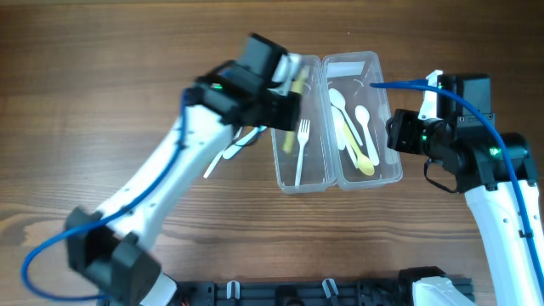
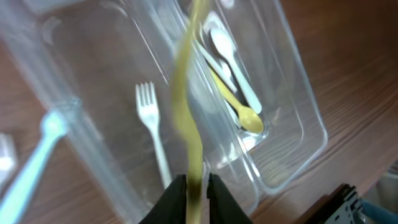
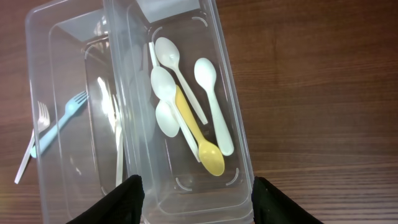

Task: Pack container

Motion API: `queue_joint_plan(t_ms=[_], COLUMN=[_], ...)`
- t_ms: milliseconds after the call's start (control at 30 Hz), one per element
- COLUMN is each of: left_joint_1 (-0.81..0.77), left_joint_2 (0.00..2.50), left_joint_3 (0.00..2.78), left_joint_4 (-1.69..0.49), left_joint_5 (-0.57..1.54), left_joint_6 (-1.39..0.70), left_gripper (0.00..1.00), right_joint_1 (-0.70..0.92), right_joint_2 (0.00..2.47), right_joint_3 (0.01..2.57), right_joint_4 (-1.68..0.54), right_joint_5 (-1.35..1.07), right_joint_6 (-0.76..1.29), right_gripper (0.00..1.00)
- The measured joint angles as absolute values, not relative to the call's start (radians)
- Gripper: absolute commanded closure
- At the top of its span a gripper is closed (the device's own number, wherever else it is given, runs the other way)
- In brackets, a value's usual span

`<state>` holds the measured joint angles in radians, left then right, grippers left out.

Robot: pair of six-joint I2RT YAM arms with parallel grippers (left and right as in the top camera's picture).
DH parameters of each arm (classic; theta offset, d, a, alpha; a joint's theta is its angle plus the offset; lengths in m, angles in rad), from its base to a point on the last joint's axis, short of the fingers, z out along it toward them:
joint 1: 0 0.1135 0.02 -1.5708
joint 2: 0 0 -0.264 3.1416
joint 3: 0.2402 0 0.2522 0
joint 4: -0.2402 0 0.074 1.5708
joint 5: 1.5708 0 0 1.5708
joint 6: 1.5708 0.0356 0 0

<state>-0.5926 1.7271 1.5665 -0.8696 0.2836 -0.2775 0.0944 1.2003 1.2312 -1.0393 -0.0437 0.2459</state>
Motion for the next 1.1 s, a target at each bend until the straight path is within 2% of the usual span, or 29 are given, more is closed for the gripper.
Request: queue_joint_plan(t_ms=[100,200,233,300,467,633,933,1100], left_joint_1=[-0.618,-0.619,-0.613,-0.593,-0.499,-0.41,-0.398,-0.398], left_joint_2=[1.8,1.822,1.818,1.798,1.697,1.639,1.822,1.956], left_joint_3=[1.566,1.564,1.567,1.575,1.592,1.602,1.568,1.561], left_joint_4=[-0.852,-0.868,-0.883,-0.916,-1.061,-1.156,-1.163,-1.148], left_joint_5=[0.282,0.28,0.279,0.279,0.274,0.213,0.148,0.087], left_joint_6=[-0.331,-0.358,-0.37,-0.359,-0.244,-0.055,0.243,0.338], left_gripper=[0.77,0.58,0.42,0.31,0.36,0.34,0.47,0.46], right_joint_1=[0.094,0.094,0.094,0.095,0.094,0.094,0.095,0.094], right_joint_2=[1.2,1.2,1.2,1.2,1.2,1.2,1.2,1.2], right_joint_3=[1.231,1.231,1.231,1.231,1.231,1.231,1.231,1.231], right_joint_4=[-1.039,-1.039,-1.039,-1.039,-1.039,-1.033,-1.042,-1.048], right_joint_5=[-0.044,-0.044,-0.044,-0.044,-0.044,-0.044,-0.044,-0.044], right_joint_6=[0.245,0.245,0.245,0.245,0.245,0.241,0.241,0.241], right_gripper=[0.43,0.43,0.43,0.43,0.4,0.4,0.39,0.39])
